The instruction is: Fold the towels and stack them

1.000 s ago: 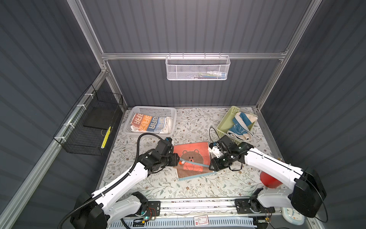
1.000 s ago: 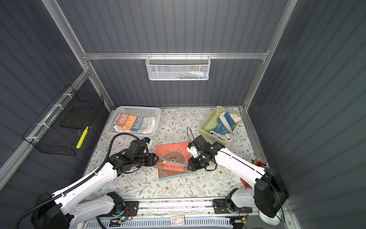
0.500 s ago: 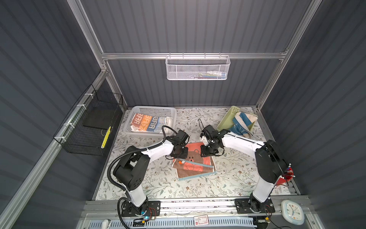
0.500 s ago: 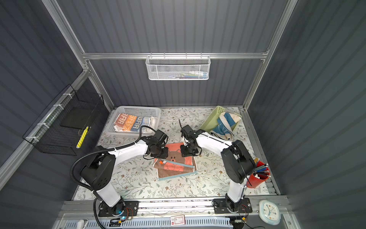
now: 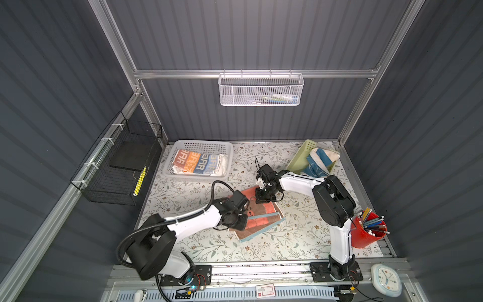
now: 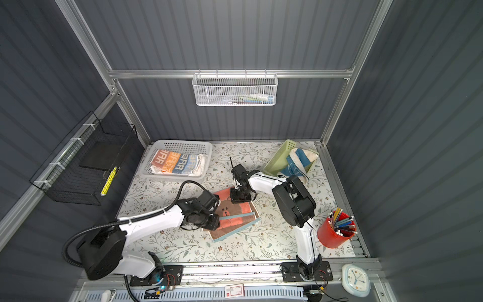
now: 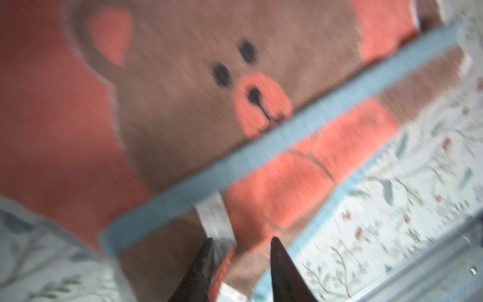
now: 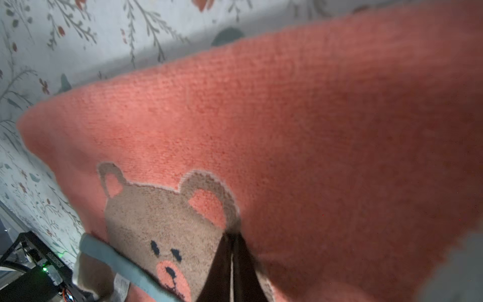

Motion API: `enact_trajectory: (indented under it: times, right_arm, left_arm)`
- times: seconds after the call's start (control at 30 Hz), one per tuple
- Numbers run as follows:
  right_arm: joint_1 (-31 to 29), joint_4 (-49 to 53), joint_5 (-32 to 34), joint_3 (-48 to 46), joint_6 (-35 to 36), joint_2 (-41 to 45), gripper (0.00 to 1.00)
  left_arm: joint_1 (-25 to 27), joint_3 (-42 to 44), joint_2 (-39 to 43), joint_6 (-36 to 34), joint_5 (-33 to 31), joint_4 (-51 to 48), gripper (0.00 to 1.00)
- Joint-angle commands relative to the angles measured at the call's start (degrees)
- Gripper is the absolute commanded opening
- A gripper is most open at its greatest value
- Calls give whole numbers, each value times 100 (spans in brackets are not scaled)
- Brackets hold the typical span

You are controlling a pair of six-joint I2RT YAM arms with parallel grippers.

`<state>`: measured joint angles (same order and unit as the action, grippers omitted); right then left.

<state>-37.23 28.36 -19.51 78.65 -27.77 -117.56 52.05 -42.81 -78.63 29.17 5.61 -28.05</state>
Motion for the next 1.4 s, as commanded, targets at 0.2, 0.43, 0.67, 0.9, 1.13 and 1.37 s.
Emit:
enact_trajectory:
  times: [0.2, 0.43, 0.67, 0.9, 1.13, 1.37]
  right_arm:
    - [37, 26, 255, -183, -32, -13, 24]
    - [-233, 287, 379, -190, 355, 600, 39]
    - [-770, -278, -257, -262, -7, 628, 31]
    - [-1265, -294, -259, -51, -152, 65, 29]
    - [-1433, -270, -237, -643, -240, 259, 28]
    - [-1955, -187, -349, -1488, -252, 1154, 26]
  left_arm:
    - [886, 87, 1541, 1200, -840, -852, 37]
    - [-712, -807, 361, 778, -319, -936, 32]
    - [-2020, -1210, -1321, 534, 1014, 404, 13]
    - [-2473, -1558, -2650, 668, 1684, 765, 4]
    - [-2498, -1363, -2881, 918, 1657, 1003, 2]
    - [-2548, -1258, -3043, 1099, 1613, 1177, 0]
